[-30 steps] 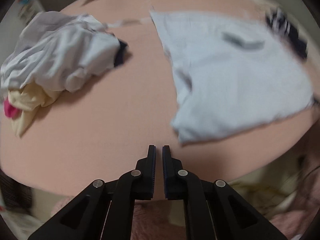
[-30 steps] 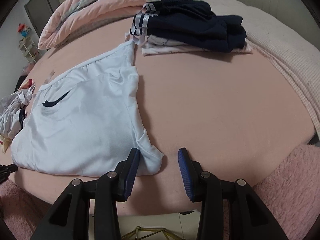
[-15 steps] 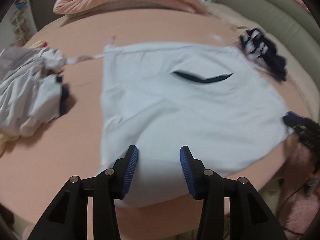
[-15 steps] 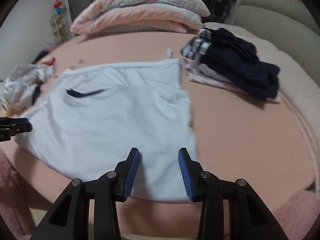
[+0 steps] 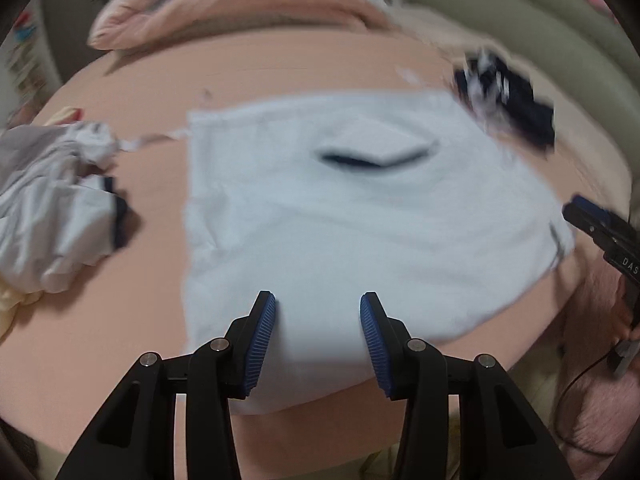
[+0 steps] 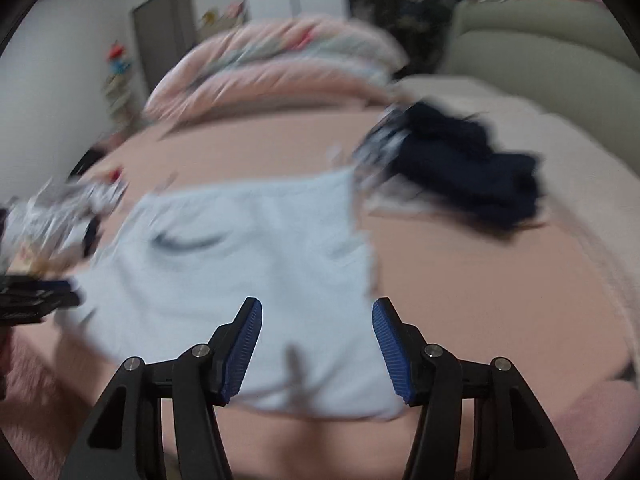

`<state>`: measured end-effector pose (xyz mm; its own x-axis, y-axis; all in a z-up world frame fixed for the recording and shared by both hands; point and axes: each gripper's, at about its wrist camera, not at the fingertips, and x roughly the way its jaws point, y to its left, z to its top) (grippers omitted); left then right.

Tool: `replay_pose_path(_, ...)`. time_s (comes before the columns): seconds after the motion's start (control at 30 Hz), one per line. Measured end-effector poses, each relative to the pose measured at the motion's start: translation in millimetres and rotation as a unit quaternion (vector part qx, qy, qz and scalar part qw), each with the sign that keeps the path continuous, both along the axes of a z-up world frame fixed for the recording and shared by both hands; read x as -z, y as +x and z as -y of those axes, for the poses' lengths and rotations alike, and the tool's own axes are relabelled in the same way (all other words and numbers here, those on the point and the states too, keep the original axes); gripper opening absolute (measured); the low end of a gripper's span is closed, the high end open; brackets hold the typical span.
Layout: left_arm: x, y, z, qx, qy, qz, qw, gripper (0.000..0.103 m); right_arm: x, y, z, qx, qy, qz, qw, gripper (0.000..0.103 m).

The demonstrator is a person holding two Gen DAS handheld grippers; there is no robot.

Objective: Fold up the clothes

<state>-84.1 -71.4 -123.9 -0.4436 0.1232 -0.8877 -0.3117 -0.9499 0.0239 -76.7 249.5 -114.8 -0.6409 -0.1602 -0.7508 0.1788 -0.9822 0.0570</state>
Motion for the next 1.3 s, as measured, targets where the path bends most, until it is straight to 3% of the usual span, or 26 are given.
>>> replay_pose_path(0.07,3.5,9.7,-1.5,0.025,-0.046,-0.010,0.9986,0.041,17.3,-1.2,5.9,-0.005,0.056,0.035,0.998,0.057)
replay_pose_path(0.2,-8.9,19.9,13.2,0.034,-0.049,-0.004,0.9982,0.048,12.5,-0.6,-34.4,0.063,0.017,0.050,0.997,0.055)
replay_pose_path(0.27,-13.3,26.3,9.7,0.039,-0.084,-0.025,0.9954,0.048,7.2,-2.3,-45.3,0.086,0.018,0.037,0.995,0.055)
replay_pose_path(0.4,-24.3,31.8,1.1,0.045,-0.021,-0.044,0.9978,0.048,-1.0,-2.8,-34.4,0.060,-0.014,0.017,0.998,0.055)
replay_pose_path(0.53,-6.3,21.3,-6.9,0.040,-0.055,-0.017,0.9975,0.048,15.5,-4.0,1.8,0.013,0.053,0.040,0.998,0.055)
replay_pose_path(0.6,-0.8,19.5,-2.5,0.034,-0.057,-0.004,0.9978,0.048,20.7,-2.8,-2.5,0.026,0.048,0.053,0.997,0.055)
replay_pose_path(0.73,-7.8,19.3,16.4,0.030,-0.018,0.017,0.9993,0.048,17.4,2.9,-28.8,0.079,0.033,0.063,0.994,0.055)
replay_pose_path(0.93,-30.5,10.7,30.8,-0.003,0.040,-0.005,0.9992,0.048,3.6,-2.2,-44.8,0.105,0.005,0.041,0.994,0.055)
replay_pose_path(1.07,-16.4,-2.1,21.7,-0.005,0.020,0.010,0.9997,0.048,22.4,-12.8,-52.2,0.123,0.016,0.081,0.989,0.055)
replay_pose_path(1.17,-13.1,-3.7,45.7,-0.065,0.022,0.018,0.9975,0.049,24.6,-10.0,-66.0,0.144,0.002,0.085,0.986,0.055)
replay_pose_path(1.23,-20.1,-4.2,67.2,-0.111,0.059,0.013,0.9920,0.048,15.7,-6.5,-72.6,0.160,0.004,0.066,0.985,0.055)
replay_pose_path(1.3,-27.1,-4.3,71.7,-0.117,0.067,-0.003,0.9908,0.048,3.5,-3.7,-69.1,0.159,0.011,0.035,0.987,0.055)
